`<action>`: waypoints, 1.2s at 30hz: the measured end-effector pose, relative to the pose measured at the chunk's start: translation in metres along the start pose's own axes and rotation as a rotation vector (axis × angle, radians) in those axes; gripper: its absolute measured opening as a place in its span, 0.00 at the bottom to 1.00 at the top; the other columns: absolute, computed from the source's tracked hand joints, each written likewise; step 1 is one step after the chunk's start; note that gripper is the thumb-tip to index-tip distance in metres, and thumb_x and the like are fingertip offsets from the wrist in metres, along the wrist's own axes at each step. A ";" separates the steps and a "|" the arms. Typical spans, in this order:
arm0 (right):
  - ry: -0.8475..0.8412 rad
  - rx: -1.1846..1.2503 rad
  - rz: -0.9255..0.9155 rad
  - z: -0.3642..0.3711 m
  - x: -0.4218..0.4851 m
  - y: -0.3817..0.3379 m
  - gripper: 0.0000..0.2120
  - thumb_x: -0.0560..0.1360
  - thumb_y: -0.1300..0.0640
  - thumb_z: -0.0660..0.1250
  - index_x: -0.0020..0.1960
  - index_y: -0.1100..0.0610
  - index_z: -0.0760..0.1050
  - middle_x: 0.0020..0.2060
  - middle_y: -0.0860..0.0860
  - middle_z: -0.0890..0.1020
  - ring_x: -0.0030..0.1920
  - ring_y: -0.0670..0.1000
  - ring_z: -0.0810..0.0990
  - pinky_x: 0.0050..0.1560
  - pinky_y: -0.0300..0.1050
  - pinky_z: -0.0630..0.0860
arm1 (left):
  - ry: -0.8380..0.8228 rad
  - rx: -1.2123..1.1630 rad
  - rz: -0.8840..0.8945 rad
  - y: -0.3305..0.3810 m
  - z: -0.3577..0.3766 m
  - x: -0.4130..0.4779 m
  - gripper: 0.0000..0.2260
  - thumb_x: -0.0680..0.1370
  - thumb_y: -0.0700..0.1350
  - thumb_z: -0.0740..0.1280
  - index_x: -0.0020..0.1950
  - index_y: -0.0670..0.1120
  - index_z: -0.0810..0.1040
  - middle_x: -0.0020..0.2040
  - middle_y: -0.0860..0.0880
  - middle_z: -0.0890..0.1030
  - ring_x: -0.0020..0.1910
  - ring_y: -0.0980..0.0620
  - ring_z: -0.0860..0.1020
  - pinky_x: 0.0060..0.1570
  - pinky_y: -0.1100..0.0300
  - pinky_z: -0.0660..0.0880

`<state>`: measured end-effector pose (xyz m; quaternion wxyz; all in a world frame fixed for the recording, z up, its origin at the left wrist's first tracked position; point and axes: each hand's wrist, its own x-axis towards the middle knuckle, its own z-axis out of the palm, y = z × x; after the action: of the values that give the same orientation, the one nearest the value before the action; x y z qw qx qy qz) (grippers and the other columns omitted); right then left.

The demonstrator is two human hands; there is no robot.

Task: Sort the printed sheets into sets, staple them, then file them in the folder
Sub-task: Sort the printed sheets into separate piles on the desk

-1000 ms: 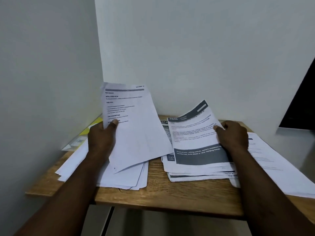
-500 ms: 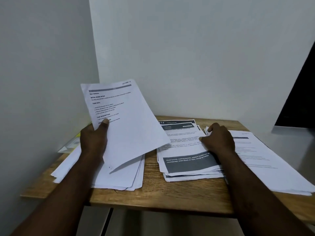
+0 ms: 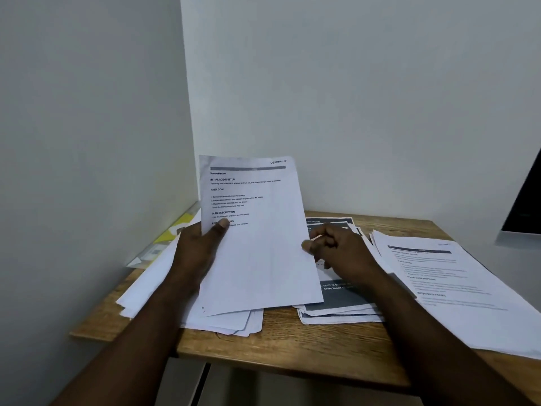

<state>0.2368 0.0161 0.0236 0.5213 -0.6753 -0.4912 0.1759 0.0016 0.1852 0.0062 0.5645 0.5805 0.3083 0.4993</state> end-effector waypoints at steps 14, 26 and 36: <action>0.048 0.193 0.011 -0.001 0.007 0.016 0.04 0.77 0.63 0.76 0.50 0.61 0.83 0.34 0.55 0.85 0.32 0.51 0.81 0.33 0.41 0.72 | -0.019 -0.023 -0.014 0.002 -0.004 -0.004 0.07 0.79 0.39 0.74 0.56 0.44 0.87 0.52 0.44 0.89 0.52 0.39 0.87 0.60 0.37 0.81; 0.080 -0.078 -0.067 -0.003 0.001 0.019 0.06 0.80 0.58 0.74 0.45 0.57 0.83 0.34 0.53 0.87 0.28 0.48 0.81 0.32 0.36 0.77 | 0.071 0.263 -0.098 0.005 -0.040 0.001 0.04 0.77 0.44 0.77 0.51 0.46 0.88 0.48 0.47 0.89 0.47 0.45 0.88 0.56 0.44 0.84; 0.378 -0.024 0.020 -0.020 0.008 0.022 0.09 0.81 0.55 0.71 0.46 0.58 0.85 0.33 0.55 0.85 0.26 0.50 0.79 0.30 0.38 0.77 | -0.247 0.491 -0.171 0.027 -0.016 -0.043 0.07 0.77 0.49 0.78 0.50 0.47 0.88 0.44 0.53 0.89 0.41 0.54 0.87 0.41 0.63 0.81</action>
<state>0.2664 0.0131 0.0146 0.5944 -0.7074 -0.3799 0.0450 -0.0326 0.1464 0.0199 0.4804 0.7281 0.3969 0.2857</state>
